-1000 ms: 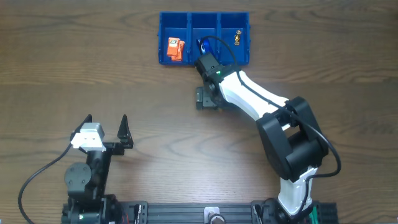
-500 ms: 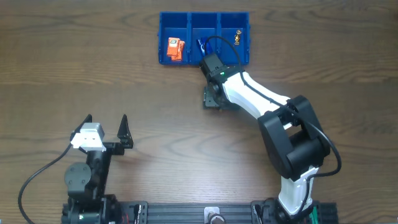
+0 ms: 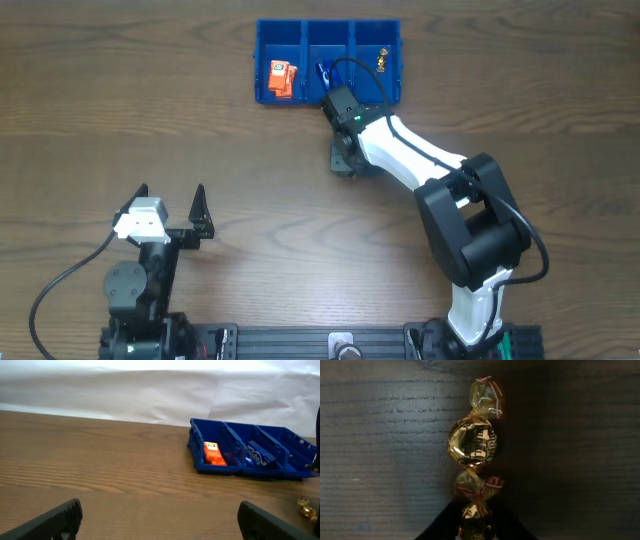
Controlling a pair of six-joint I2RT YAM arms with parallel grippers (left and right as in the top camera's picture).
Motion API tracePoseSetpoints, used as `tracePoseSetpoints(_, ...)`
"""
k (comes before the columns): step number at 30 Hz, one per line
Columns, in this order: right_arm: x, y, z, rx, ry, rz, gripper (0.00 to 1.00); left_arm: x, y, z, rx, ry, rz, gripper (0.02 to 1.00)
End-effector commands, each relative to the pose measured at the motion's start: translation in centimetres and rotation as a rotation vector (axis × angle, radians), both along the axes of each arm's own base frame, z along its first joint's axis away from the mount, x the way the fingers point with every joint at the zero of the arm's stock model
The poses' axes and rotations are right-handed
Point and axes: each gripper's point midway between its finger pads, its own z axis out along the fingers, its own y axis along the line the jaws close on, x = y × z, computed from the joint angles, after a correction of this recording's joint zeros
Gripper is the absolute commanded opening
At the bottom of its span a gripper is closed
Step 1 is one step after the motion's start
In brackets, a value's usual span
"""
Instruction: Sort Candies Into Trays
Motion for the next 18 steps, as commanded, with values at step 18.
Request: tracePoseSetpoints(18, 9.5, -4.4, 18.4, -0.054, -0.559, -0.043, 0.159, -0.1, -0.4, -1.6, 0.004, 0.046, -0.023, 0.998)
